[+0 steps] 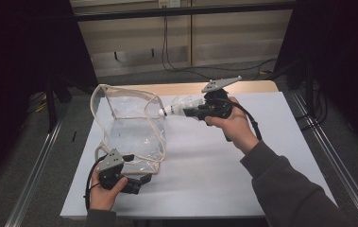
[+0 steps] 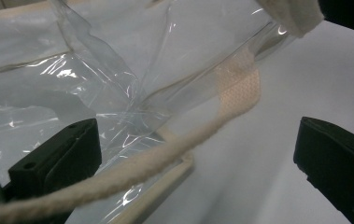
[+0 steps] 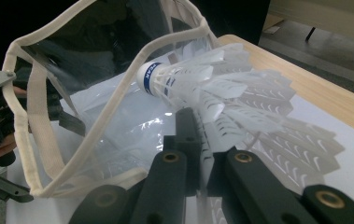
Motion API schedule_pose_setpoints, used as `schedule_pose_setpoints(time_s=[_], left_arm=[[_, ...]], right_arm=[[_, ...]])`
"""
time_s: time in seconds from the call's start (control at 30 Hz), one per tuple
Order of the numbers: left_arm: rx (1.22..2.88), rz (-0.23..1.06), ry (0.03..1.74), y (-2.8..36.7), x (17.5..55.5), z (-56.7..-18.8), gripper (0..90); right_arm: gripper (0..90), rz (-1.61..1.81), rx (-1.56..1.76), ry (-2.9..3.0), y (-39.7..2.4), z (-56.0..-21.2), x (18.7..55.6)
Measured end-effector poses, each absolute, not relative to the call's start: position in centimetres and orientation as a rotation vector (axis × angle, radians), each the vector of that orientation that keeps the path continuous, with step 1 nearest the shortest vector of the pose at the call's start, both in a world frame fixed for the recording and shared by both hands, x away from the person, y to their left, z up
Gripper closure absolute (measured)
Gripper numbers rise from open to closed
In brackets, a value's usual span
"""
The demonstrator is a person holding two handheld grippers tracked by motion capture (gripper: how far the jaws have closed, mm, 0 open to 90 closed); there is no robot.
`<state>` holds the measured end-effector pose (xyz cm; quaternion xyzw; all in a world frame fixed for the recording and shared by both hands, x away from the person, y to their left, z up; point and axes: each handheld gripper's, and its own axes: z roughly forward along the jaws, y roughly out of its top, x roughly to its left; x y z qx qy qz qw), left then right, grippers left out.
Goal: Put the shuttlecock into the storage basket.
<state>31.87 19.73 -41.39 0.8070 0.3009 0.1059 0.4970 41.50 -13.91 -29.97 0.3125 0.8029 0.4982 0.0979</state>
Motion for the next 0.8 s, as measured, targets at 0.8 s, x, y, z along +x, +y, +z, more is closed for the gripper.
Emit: schedule_pose_setpoints(time_s=[0.8], left_arm=[[1.953, 0.256, 0.725, 19.8, 31.9, -41.4, 0.8]], right_arm=[[88.5, 1.459, 0.879, 2.370, -11.3, -28.0, 41.6]])
